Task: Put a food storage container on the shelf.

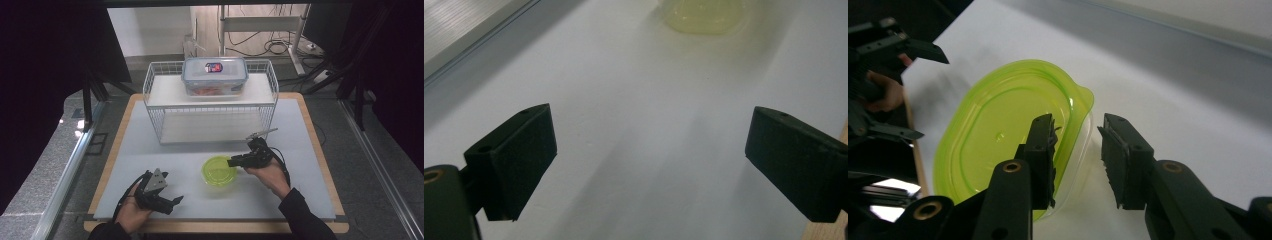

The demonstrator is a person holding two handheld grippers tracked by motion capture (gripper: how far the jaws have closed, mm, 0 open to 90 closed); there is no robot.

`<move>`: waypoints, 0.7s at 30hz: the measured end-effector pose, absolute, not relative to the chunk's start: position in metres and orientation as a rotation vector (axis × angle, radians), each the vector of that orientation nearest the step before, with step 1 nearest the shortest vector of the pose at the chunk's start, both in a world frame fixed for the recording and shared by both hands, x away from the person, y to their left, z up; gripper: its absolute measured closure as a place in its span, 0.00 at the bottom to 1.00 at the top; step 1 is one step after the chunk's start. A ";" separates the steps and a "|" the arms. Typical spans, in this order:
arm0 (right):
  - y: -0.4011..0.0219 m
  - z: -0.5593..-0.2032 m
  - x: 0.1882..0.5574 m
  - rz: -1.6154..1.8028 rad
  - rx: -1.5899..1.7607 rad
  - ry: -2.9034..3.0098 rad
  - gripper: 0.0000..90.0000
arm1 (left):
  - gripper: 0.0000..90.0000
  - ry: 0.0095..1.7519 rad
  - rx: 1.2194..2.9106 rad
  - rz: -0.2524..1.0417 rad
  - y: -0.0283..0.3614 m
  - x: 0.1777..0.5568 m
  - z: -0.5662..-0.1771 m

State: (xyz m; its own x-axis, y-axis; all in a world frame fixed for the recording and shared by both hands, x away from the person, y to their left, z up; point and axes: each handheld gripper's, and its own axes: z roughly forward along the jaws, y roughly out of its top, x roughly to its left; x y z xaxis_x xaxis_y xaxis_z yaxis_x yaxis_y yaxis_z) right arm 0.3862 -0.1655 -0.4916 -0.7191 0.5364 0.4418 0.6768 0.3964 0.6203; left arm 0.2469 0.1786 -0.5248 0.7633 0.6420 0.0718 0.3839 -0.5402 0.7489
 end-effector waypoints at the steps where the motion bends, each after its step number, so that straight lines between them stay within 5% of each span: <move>1: -0.166 -0.493 0.387 -1.221 -1.087 -2.456 0.75 | 0.07 0.761 2.204 0.440 0.178 0.247 -0.525; 9: -0.169 -0.496 0.389 -1.215 -1.079 -2.340 0.89 | 0.07 0.751 2.210 0.443 0.178 0.246 -0.525; 21: -0.163 -0.485 0.379 -1.263 -1.072 -2.349 0.91 | 0.07 0.743 2.214 0.451 0.177 0.246 -0.524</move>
